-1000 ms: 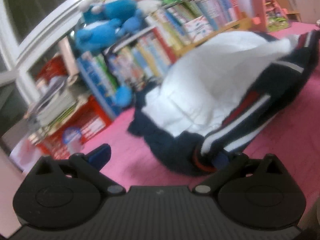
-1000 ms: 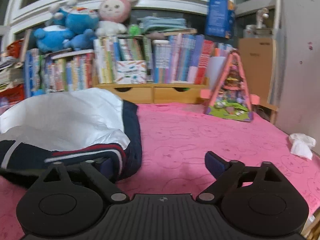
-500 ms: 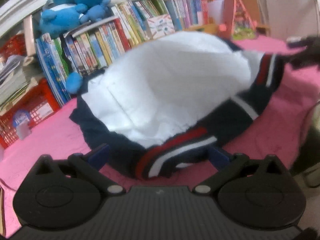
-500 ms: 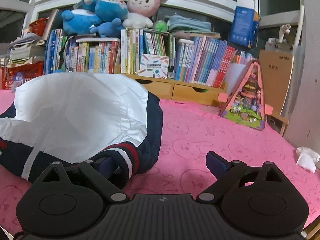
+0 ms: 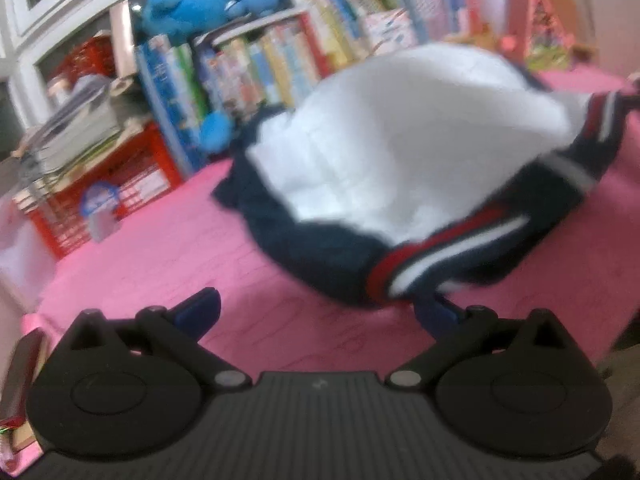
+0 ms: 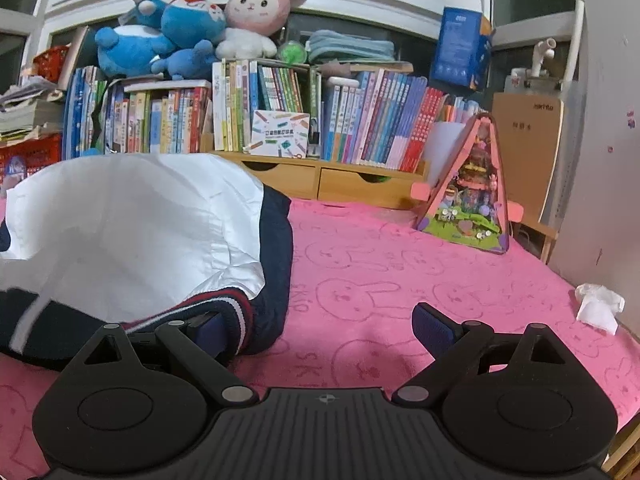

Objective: Fold clothes

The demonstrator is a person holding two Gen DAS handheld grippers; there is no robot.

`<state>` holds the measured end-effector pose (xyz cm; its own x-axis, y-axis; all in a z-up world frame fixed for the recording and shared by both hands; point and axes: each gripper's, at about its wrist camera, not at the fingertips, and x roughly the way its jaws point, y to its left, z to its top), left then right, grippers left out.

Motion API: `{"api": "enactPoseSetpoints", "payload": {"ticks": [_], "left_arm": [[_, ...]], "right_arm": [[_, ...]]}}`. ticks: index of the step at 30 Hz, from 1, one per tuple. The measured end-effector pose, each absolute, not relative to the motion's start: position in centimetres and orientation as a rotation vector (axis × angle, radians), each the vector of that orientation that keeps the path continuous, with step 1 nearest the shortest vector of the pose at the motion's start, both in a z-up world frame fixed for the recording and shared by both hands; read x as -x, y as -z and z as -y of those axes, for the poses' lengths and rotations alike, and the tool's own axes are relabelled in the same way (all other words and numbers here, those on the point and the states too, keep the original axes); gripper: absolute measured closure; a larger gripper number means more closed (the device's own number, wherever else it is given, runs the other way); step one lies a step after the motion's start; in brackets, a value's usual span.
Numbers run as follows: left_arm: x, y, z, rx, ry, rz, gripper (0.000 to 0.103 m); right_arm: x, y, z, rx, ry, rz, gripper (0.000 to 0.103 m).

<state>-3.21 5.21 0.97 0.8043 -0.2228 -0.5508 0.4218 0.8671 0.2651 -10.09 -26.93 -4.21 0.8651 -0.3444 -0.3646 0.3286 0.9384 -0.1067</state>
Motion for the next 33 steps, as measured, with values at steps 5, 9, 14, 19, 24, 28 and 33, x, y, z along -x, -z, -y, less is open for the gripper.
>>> {"api": "enactPoseSetpoints", "payload": {"ticks": [5, 9, 14, 19, 24, 28, 33], "left_arm": [[1.5, -0.3, -2.2, -0.400, 0.413, -0.512, 0.000], [1.4, 1.4, -2.3, -0.551, 0.298, -0.491, 0.000], [2.7, 0.0, -6.5, -0.514, 0.173, -0.489, 0.000], [6.2, -1.4, -8.6, -0.529, 0.226, -0.572, 0.000], [6.9, -2.2, -12.1, -0.282, 0.444, -0.669, 0.001], [6.7, -5.4, -16.3, 0.076, 0.597, -0.597, 0.000], [3.4, -8.9, -15.2, 0.185, 0.592, -0.481, 0.000]], "right_arm": [[9.9, 3.9, 26.2, 0.044, 0.340, -0.378, 0.009], [10.1, 3.3, 26.5, 0.052, 0.373, -0.351, 0.009], [10.9, 2.8, 27.9, -0.030, 0.361, -0.328, 0.009], [13.1, 3.4, 26.7, 0.028, 0.297, -0.430, 0.009], [14.6, 4.2, 26.6, 0.029, 0.181, -0.552, 0.010], [15.1, 1.8, 27.8, -0.081, 0.051, -0.499, 0.011], [15.7, -1.1, 29.2, -0.217, -0.110, -0.429, 0.009]]}}
